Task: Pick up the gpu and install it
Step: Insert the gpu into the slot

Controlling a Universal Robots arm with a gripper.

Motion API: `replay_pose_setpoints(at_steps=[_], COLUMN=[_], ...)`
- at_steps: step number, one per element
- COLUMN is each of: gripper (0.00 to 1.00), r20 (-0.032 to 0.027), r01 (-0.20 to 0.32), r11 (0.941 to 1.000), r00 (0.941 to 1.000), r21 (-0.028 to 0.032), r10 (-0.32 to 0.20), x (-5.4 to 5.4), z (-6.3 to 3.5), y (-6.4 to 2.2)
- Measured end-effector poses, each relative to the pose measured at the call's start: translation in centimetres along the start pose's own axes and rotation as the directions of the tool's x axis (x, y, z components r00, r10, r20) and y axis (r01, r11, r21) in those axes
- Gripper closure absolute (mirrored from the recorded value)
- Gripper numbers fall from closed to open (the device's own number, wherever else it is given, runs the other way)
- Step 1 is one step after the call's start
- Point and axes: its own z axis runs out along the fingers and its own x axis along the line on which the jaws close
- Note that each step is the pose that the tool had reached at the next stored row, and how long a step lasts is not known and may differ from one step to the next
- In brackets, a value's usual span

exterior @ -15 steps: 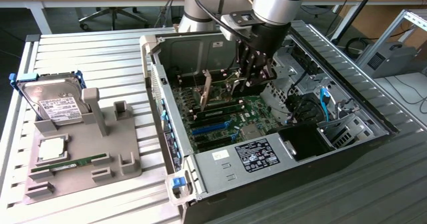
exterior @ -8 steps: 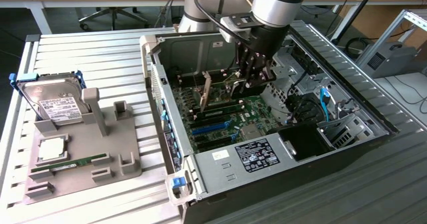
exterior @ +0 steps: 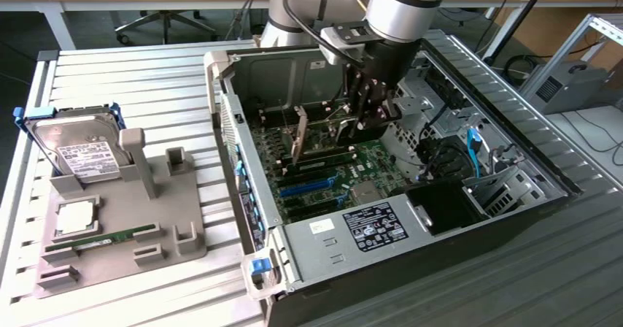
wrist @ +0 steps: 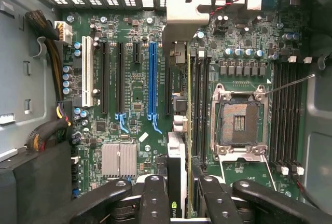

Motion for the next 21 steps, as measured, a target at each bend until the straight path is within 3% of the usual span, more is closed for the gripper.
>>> replay_pose_setpoints(at_steps=[5,9,21], gripper=[0.73,0.73,0.73], r20=[-0.0001,-0.0001,-0.0001], r01=[0.000,0.000,0.000], r11=[1.0000,1.0000,1.0000], r00=[1.0000,1.0000,1.0000], r21=[0.0000,0.0000,0.0000], r10=[0.000,0.000,0.000], x=[0.0,0.0,0.4], z=[0.43,1.53,2.25], y=[0.52,0.52,0.64])
